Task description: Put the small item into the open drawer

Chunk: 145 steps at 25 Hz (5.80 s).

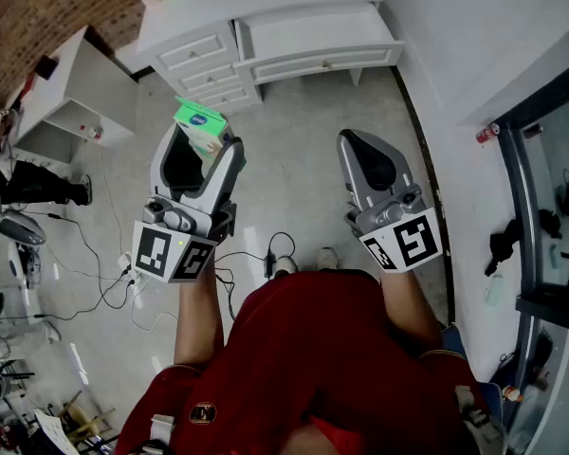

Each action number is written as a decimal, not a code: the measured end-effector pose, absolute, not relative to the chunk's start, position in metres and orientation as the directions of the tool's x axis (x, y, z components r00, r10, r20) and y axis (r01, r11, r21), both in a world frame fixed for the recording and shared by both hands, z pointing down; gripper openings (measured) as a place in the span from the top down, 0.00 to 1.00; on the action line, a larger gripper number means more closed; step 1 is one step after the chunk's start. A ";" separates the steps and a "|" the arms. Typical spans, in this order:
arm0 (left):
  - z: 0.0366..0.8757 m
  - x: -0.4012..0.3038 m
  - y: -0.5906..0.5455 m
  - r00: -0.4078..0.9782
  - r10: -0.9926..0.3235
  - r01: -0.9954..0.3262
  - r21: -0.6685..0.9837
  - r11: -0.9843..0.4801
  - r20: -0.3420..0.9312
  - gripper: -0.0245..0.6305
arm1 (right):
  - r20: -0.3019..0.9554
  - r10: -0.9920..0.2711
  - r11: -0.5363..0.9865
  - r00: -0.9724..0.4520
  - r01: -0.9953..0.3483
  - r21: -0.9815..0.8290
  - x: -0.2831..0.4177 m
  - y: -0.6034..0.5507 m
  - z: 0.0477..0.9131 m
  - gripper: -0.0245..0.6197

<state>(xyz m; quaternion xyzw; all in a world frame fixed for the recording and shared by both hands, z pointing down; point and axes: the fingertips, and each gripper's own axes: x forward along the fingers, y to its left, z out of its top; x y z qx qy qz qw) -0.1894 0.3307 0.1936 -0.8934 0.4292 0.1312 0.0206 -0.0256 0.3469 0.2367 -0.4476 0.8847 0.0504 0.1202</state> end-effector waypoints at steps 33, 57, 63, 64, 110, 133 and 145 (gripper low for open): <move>0.221 -0.105 0.179 0.593 -0.773 -0.784 0.057 -0.618 -0.225 0.43 | -0.265 -0.784 0.588 -0.561 -0.809 -0.025 0.075 0.224 0.263 0.94; 0.304 -0.146 -0.166 0.705 -0.707 -0.697 0.129 -0.705 -0.055 0.43 | -0.093 -0.855 0.509 -0.511 -0.860 0.038 0.011 -0.119 0.290 0.94; 0.341 -0.132 -0.196 0.710 -0.703 -0.701 0.137 -0.700 0.040 0.43 | -0.039 -0.854 0.516 -0.518 -0.855 0.061 0.017 -0.154 0.310 0.94; 0.347 -0.130 -0.202 0.709 -0.702 -0.702 0.139 -0.698 0.057 0.43 | -0.033 -0.852 0.521 -0.523 -0.852 0.061 0.018 -0.159 0.313 0.94; 0.652 -0.071 -0.316 0.492 -0.406 -0.803 0.220 -0.554 0.770 0.42 | 0.102 -0.809 0.583 -0.579 -0.813 0.009 0.096 -0.272 0.384 0.94; 0.692 -0.077 -0.329 0.413 -0.377 -0.839 0.185 -0.512 0.829 0.39 | 0.127 -0.796 0.595 -0.592 -0.804 -0.020 0.095 -0.273 0.399 0.94; 0.620 -0.066 -0.324 0.481 -0.506 -0.819 0.161 -0.551 0.716 0.44 | 0.124 -0.770 0.627 -0.626 -0.778 -0.040 0.085 -0.264 0.403 0.94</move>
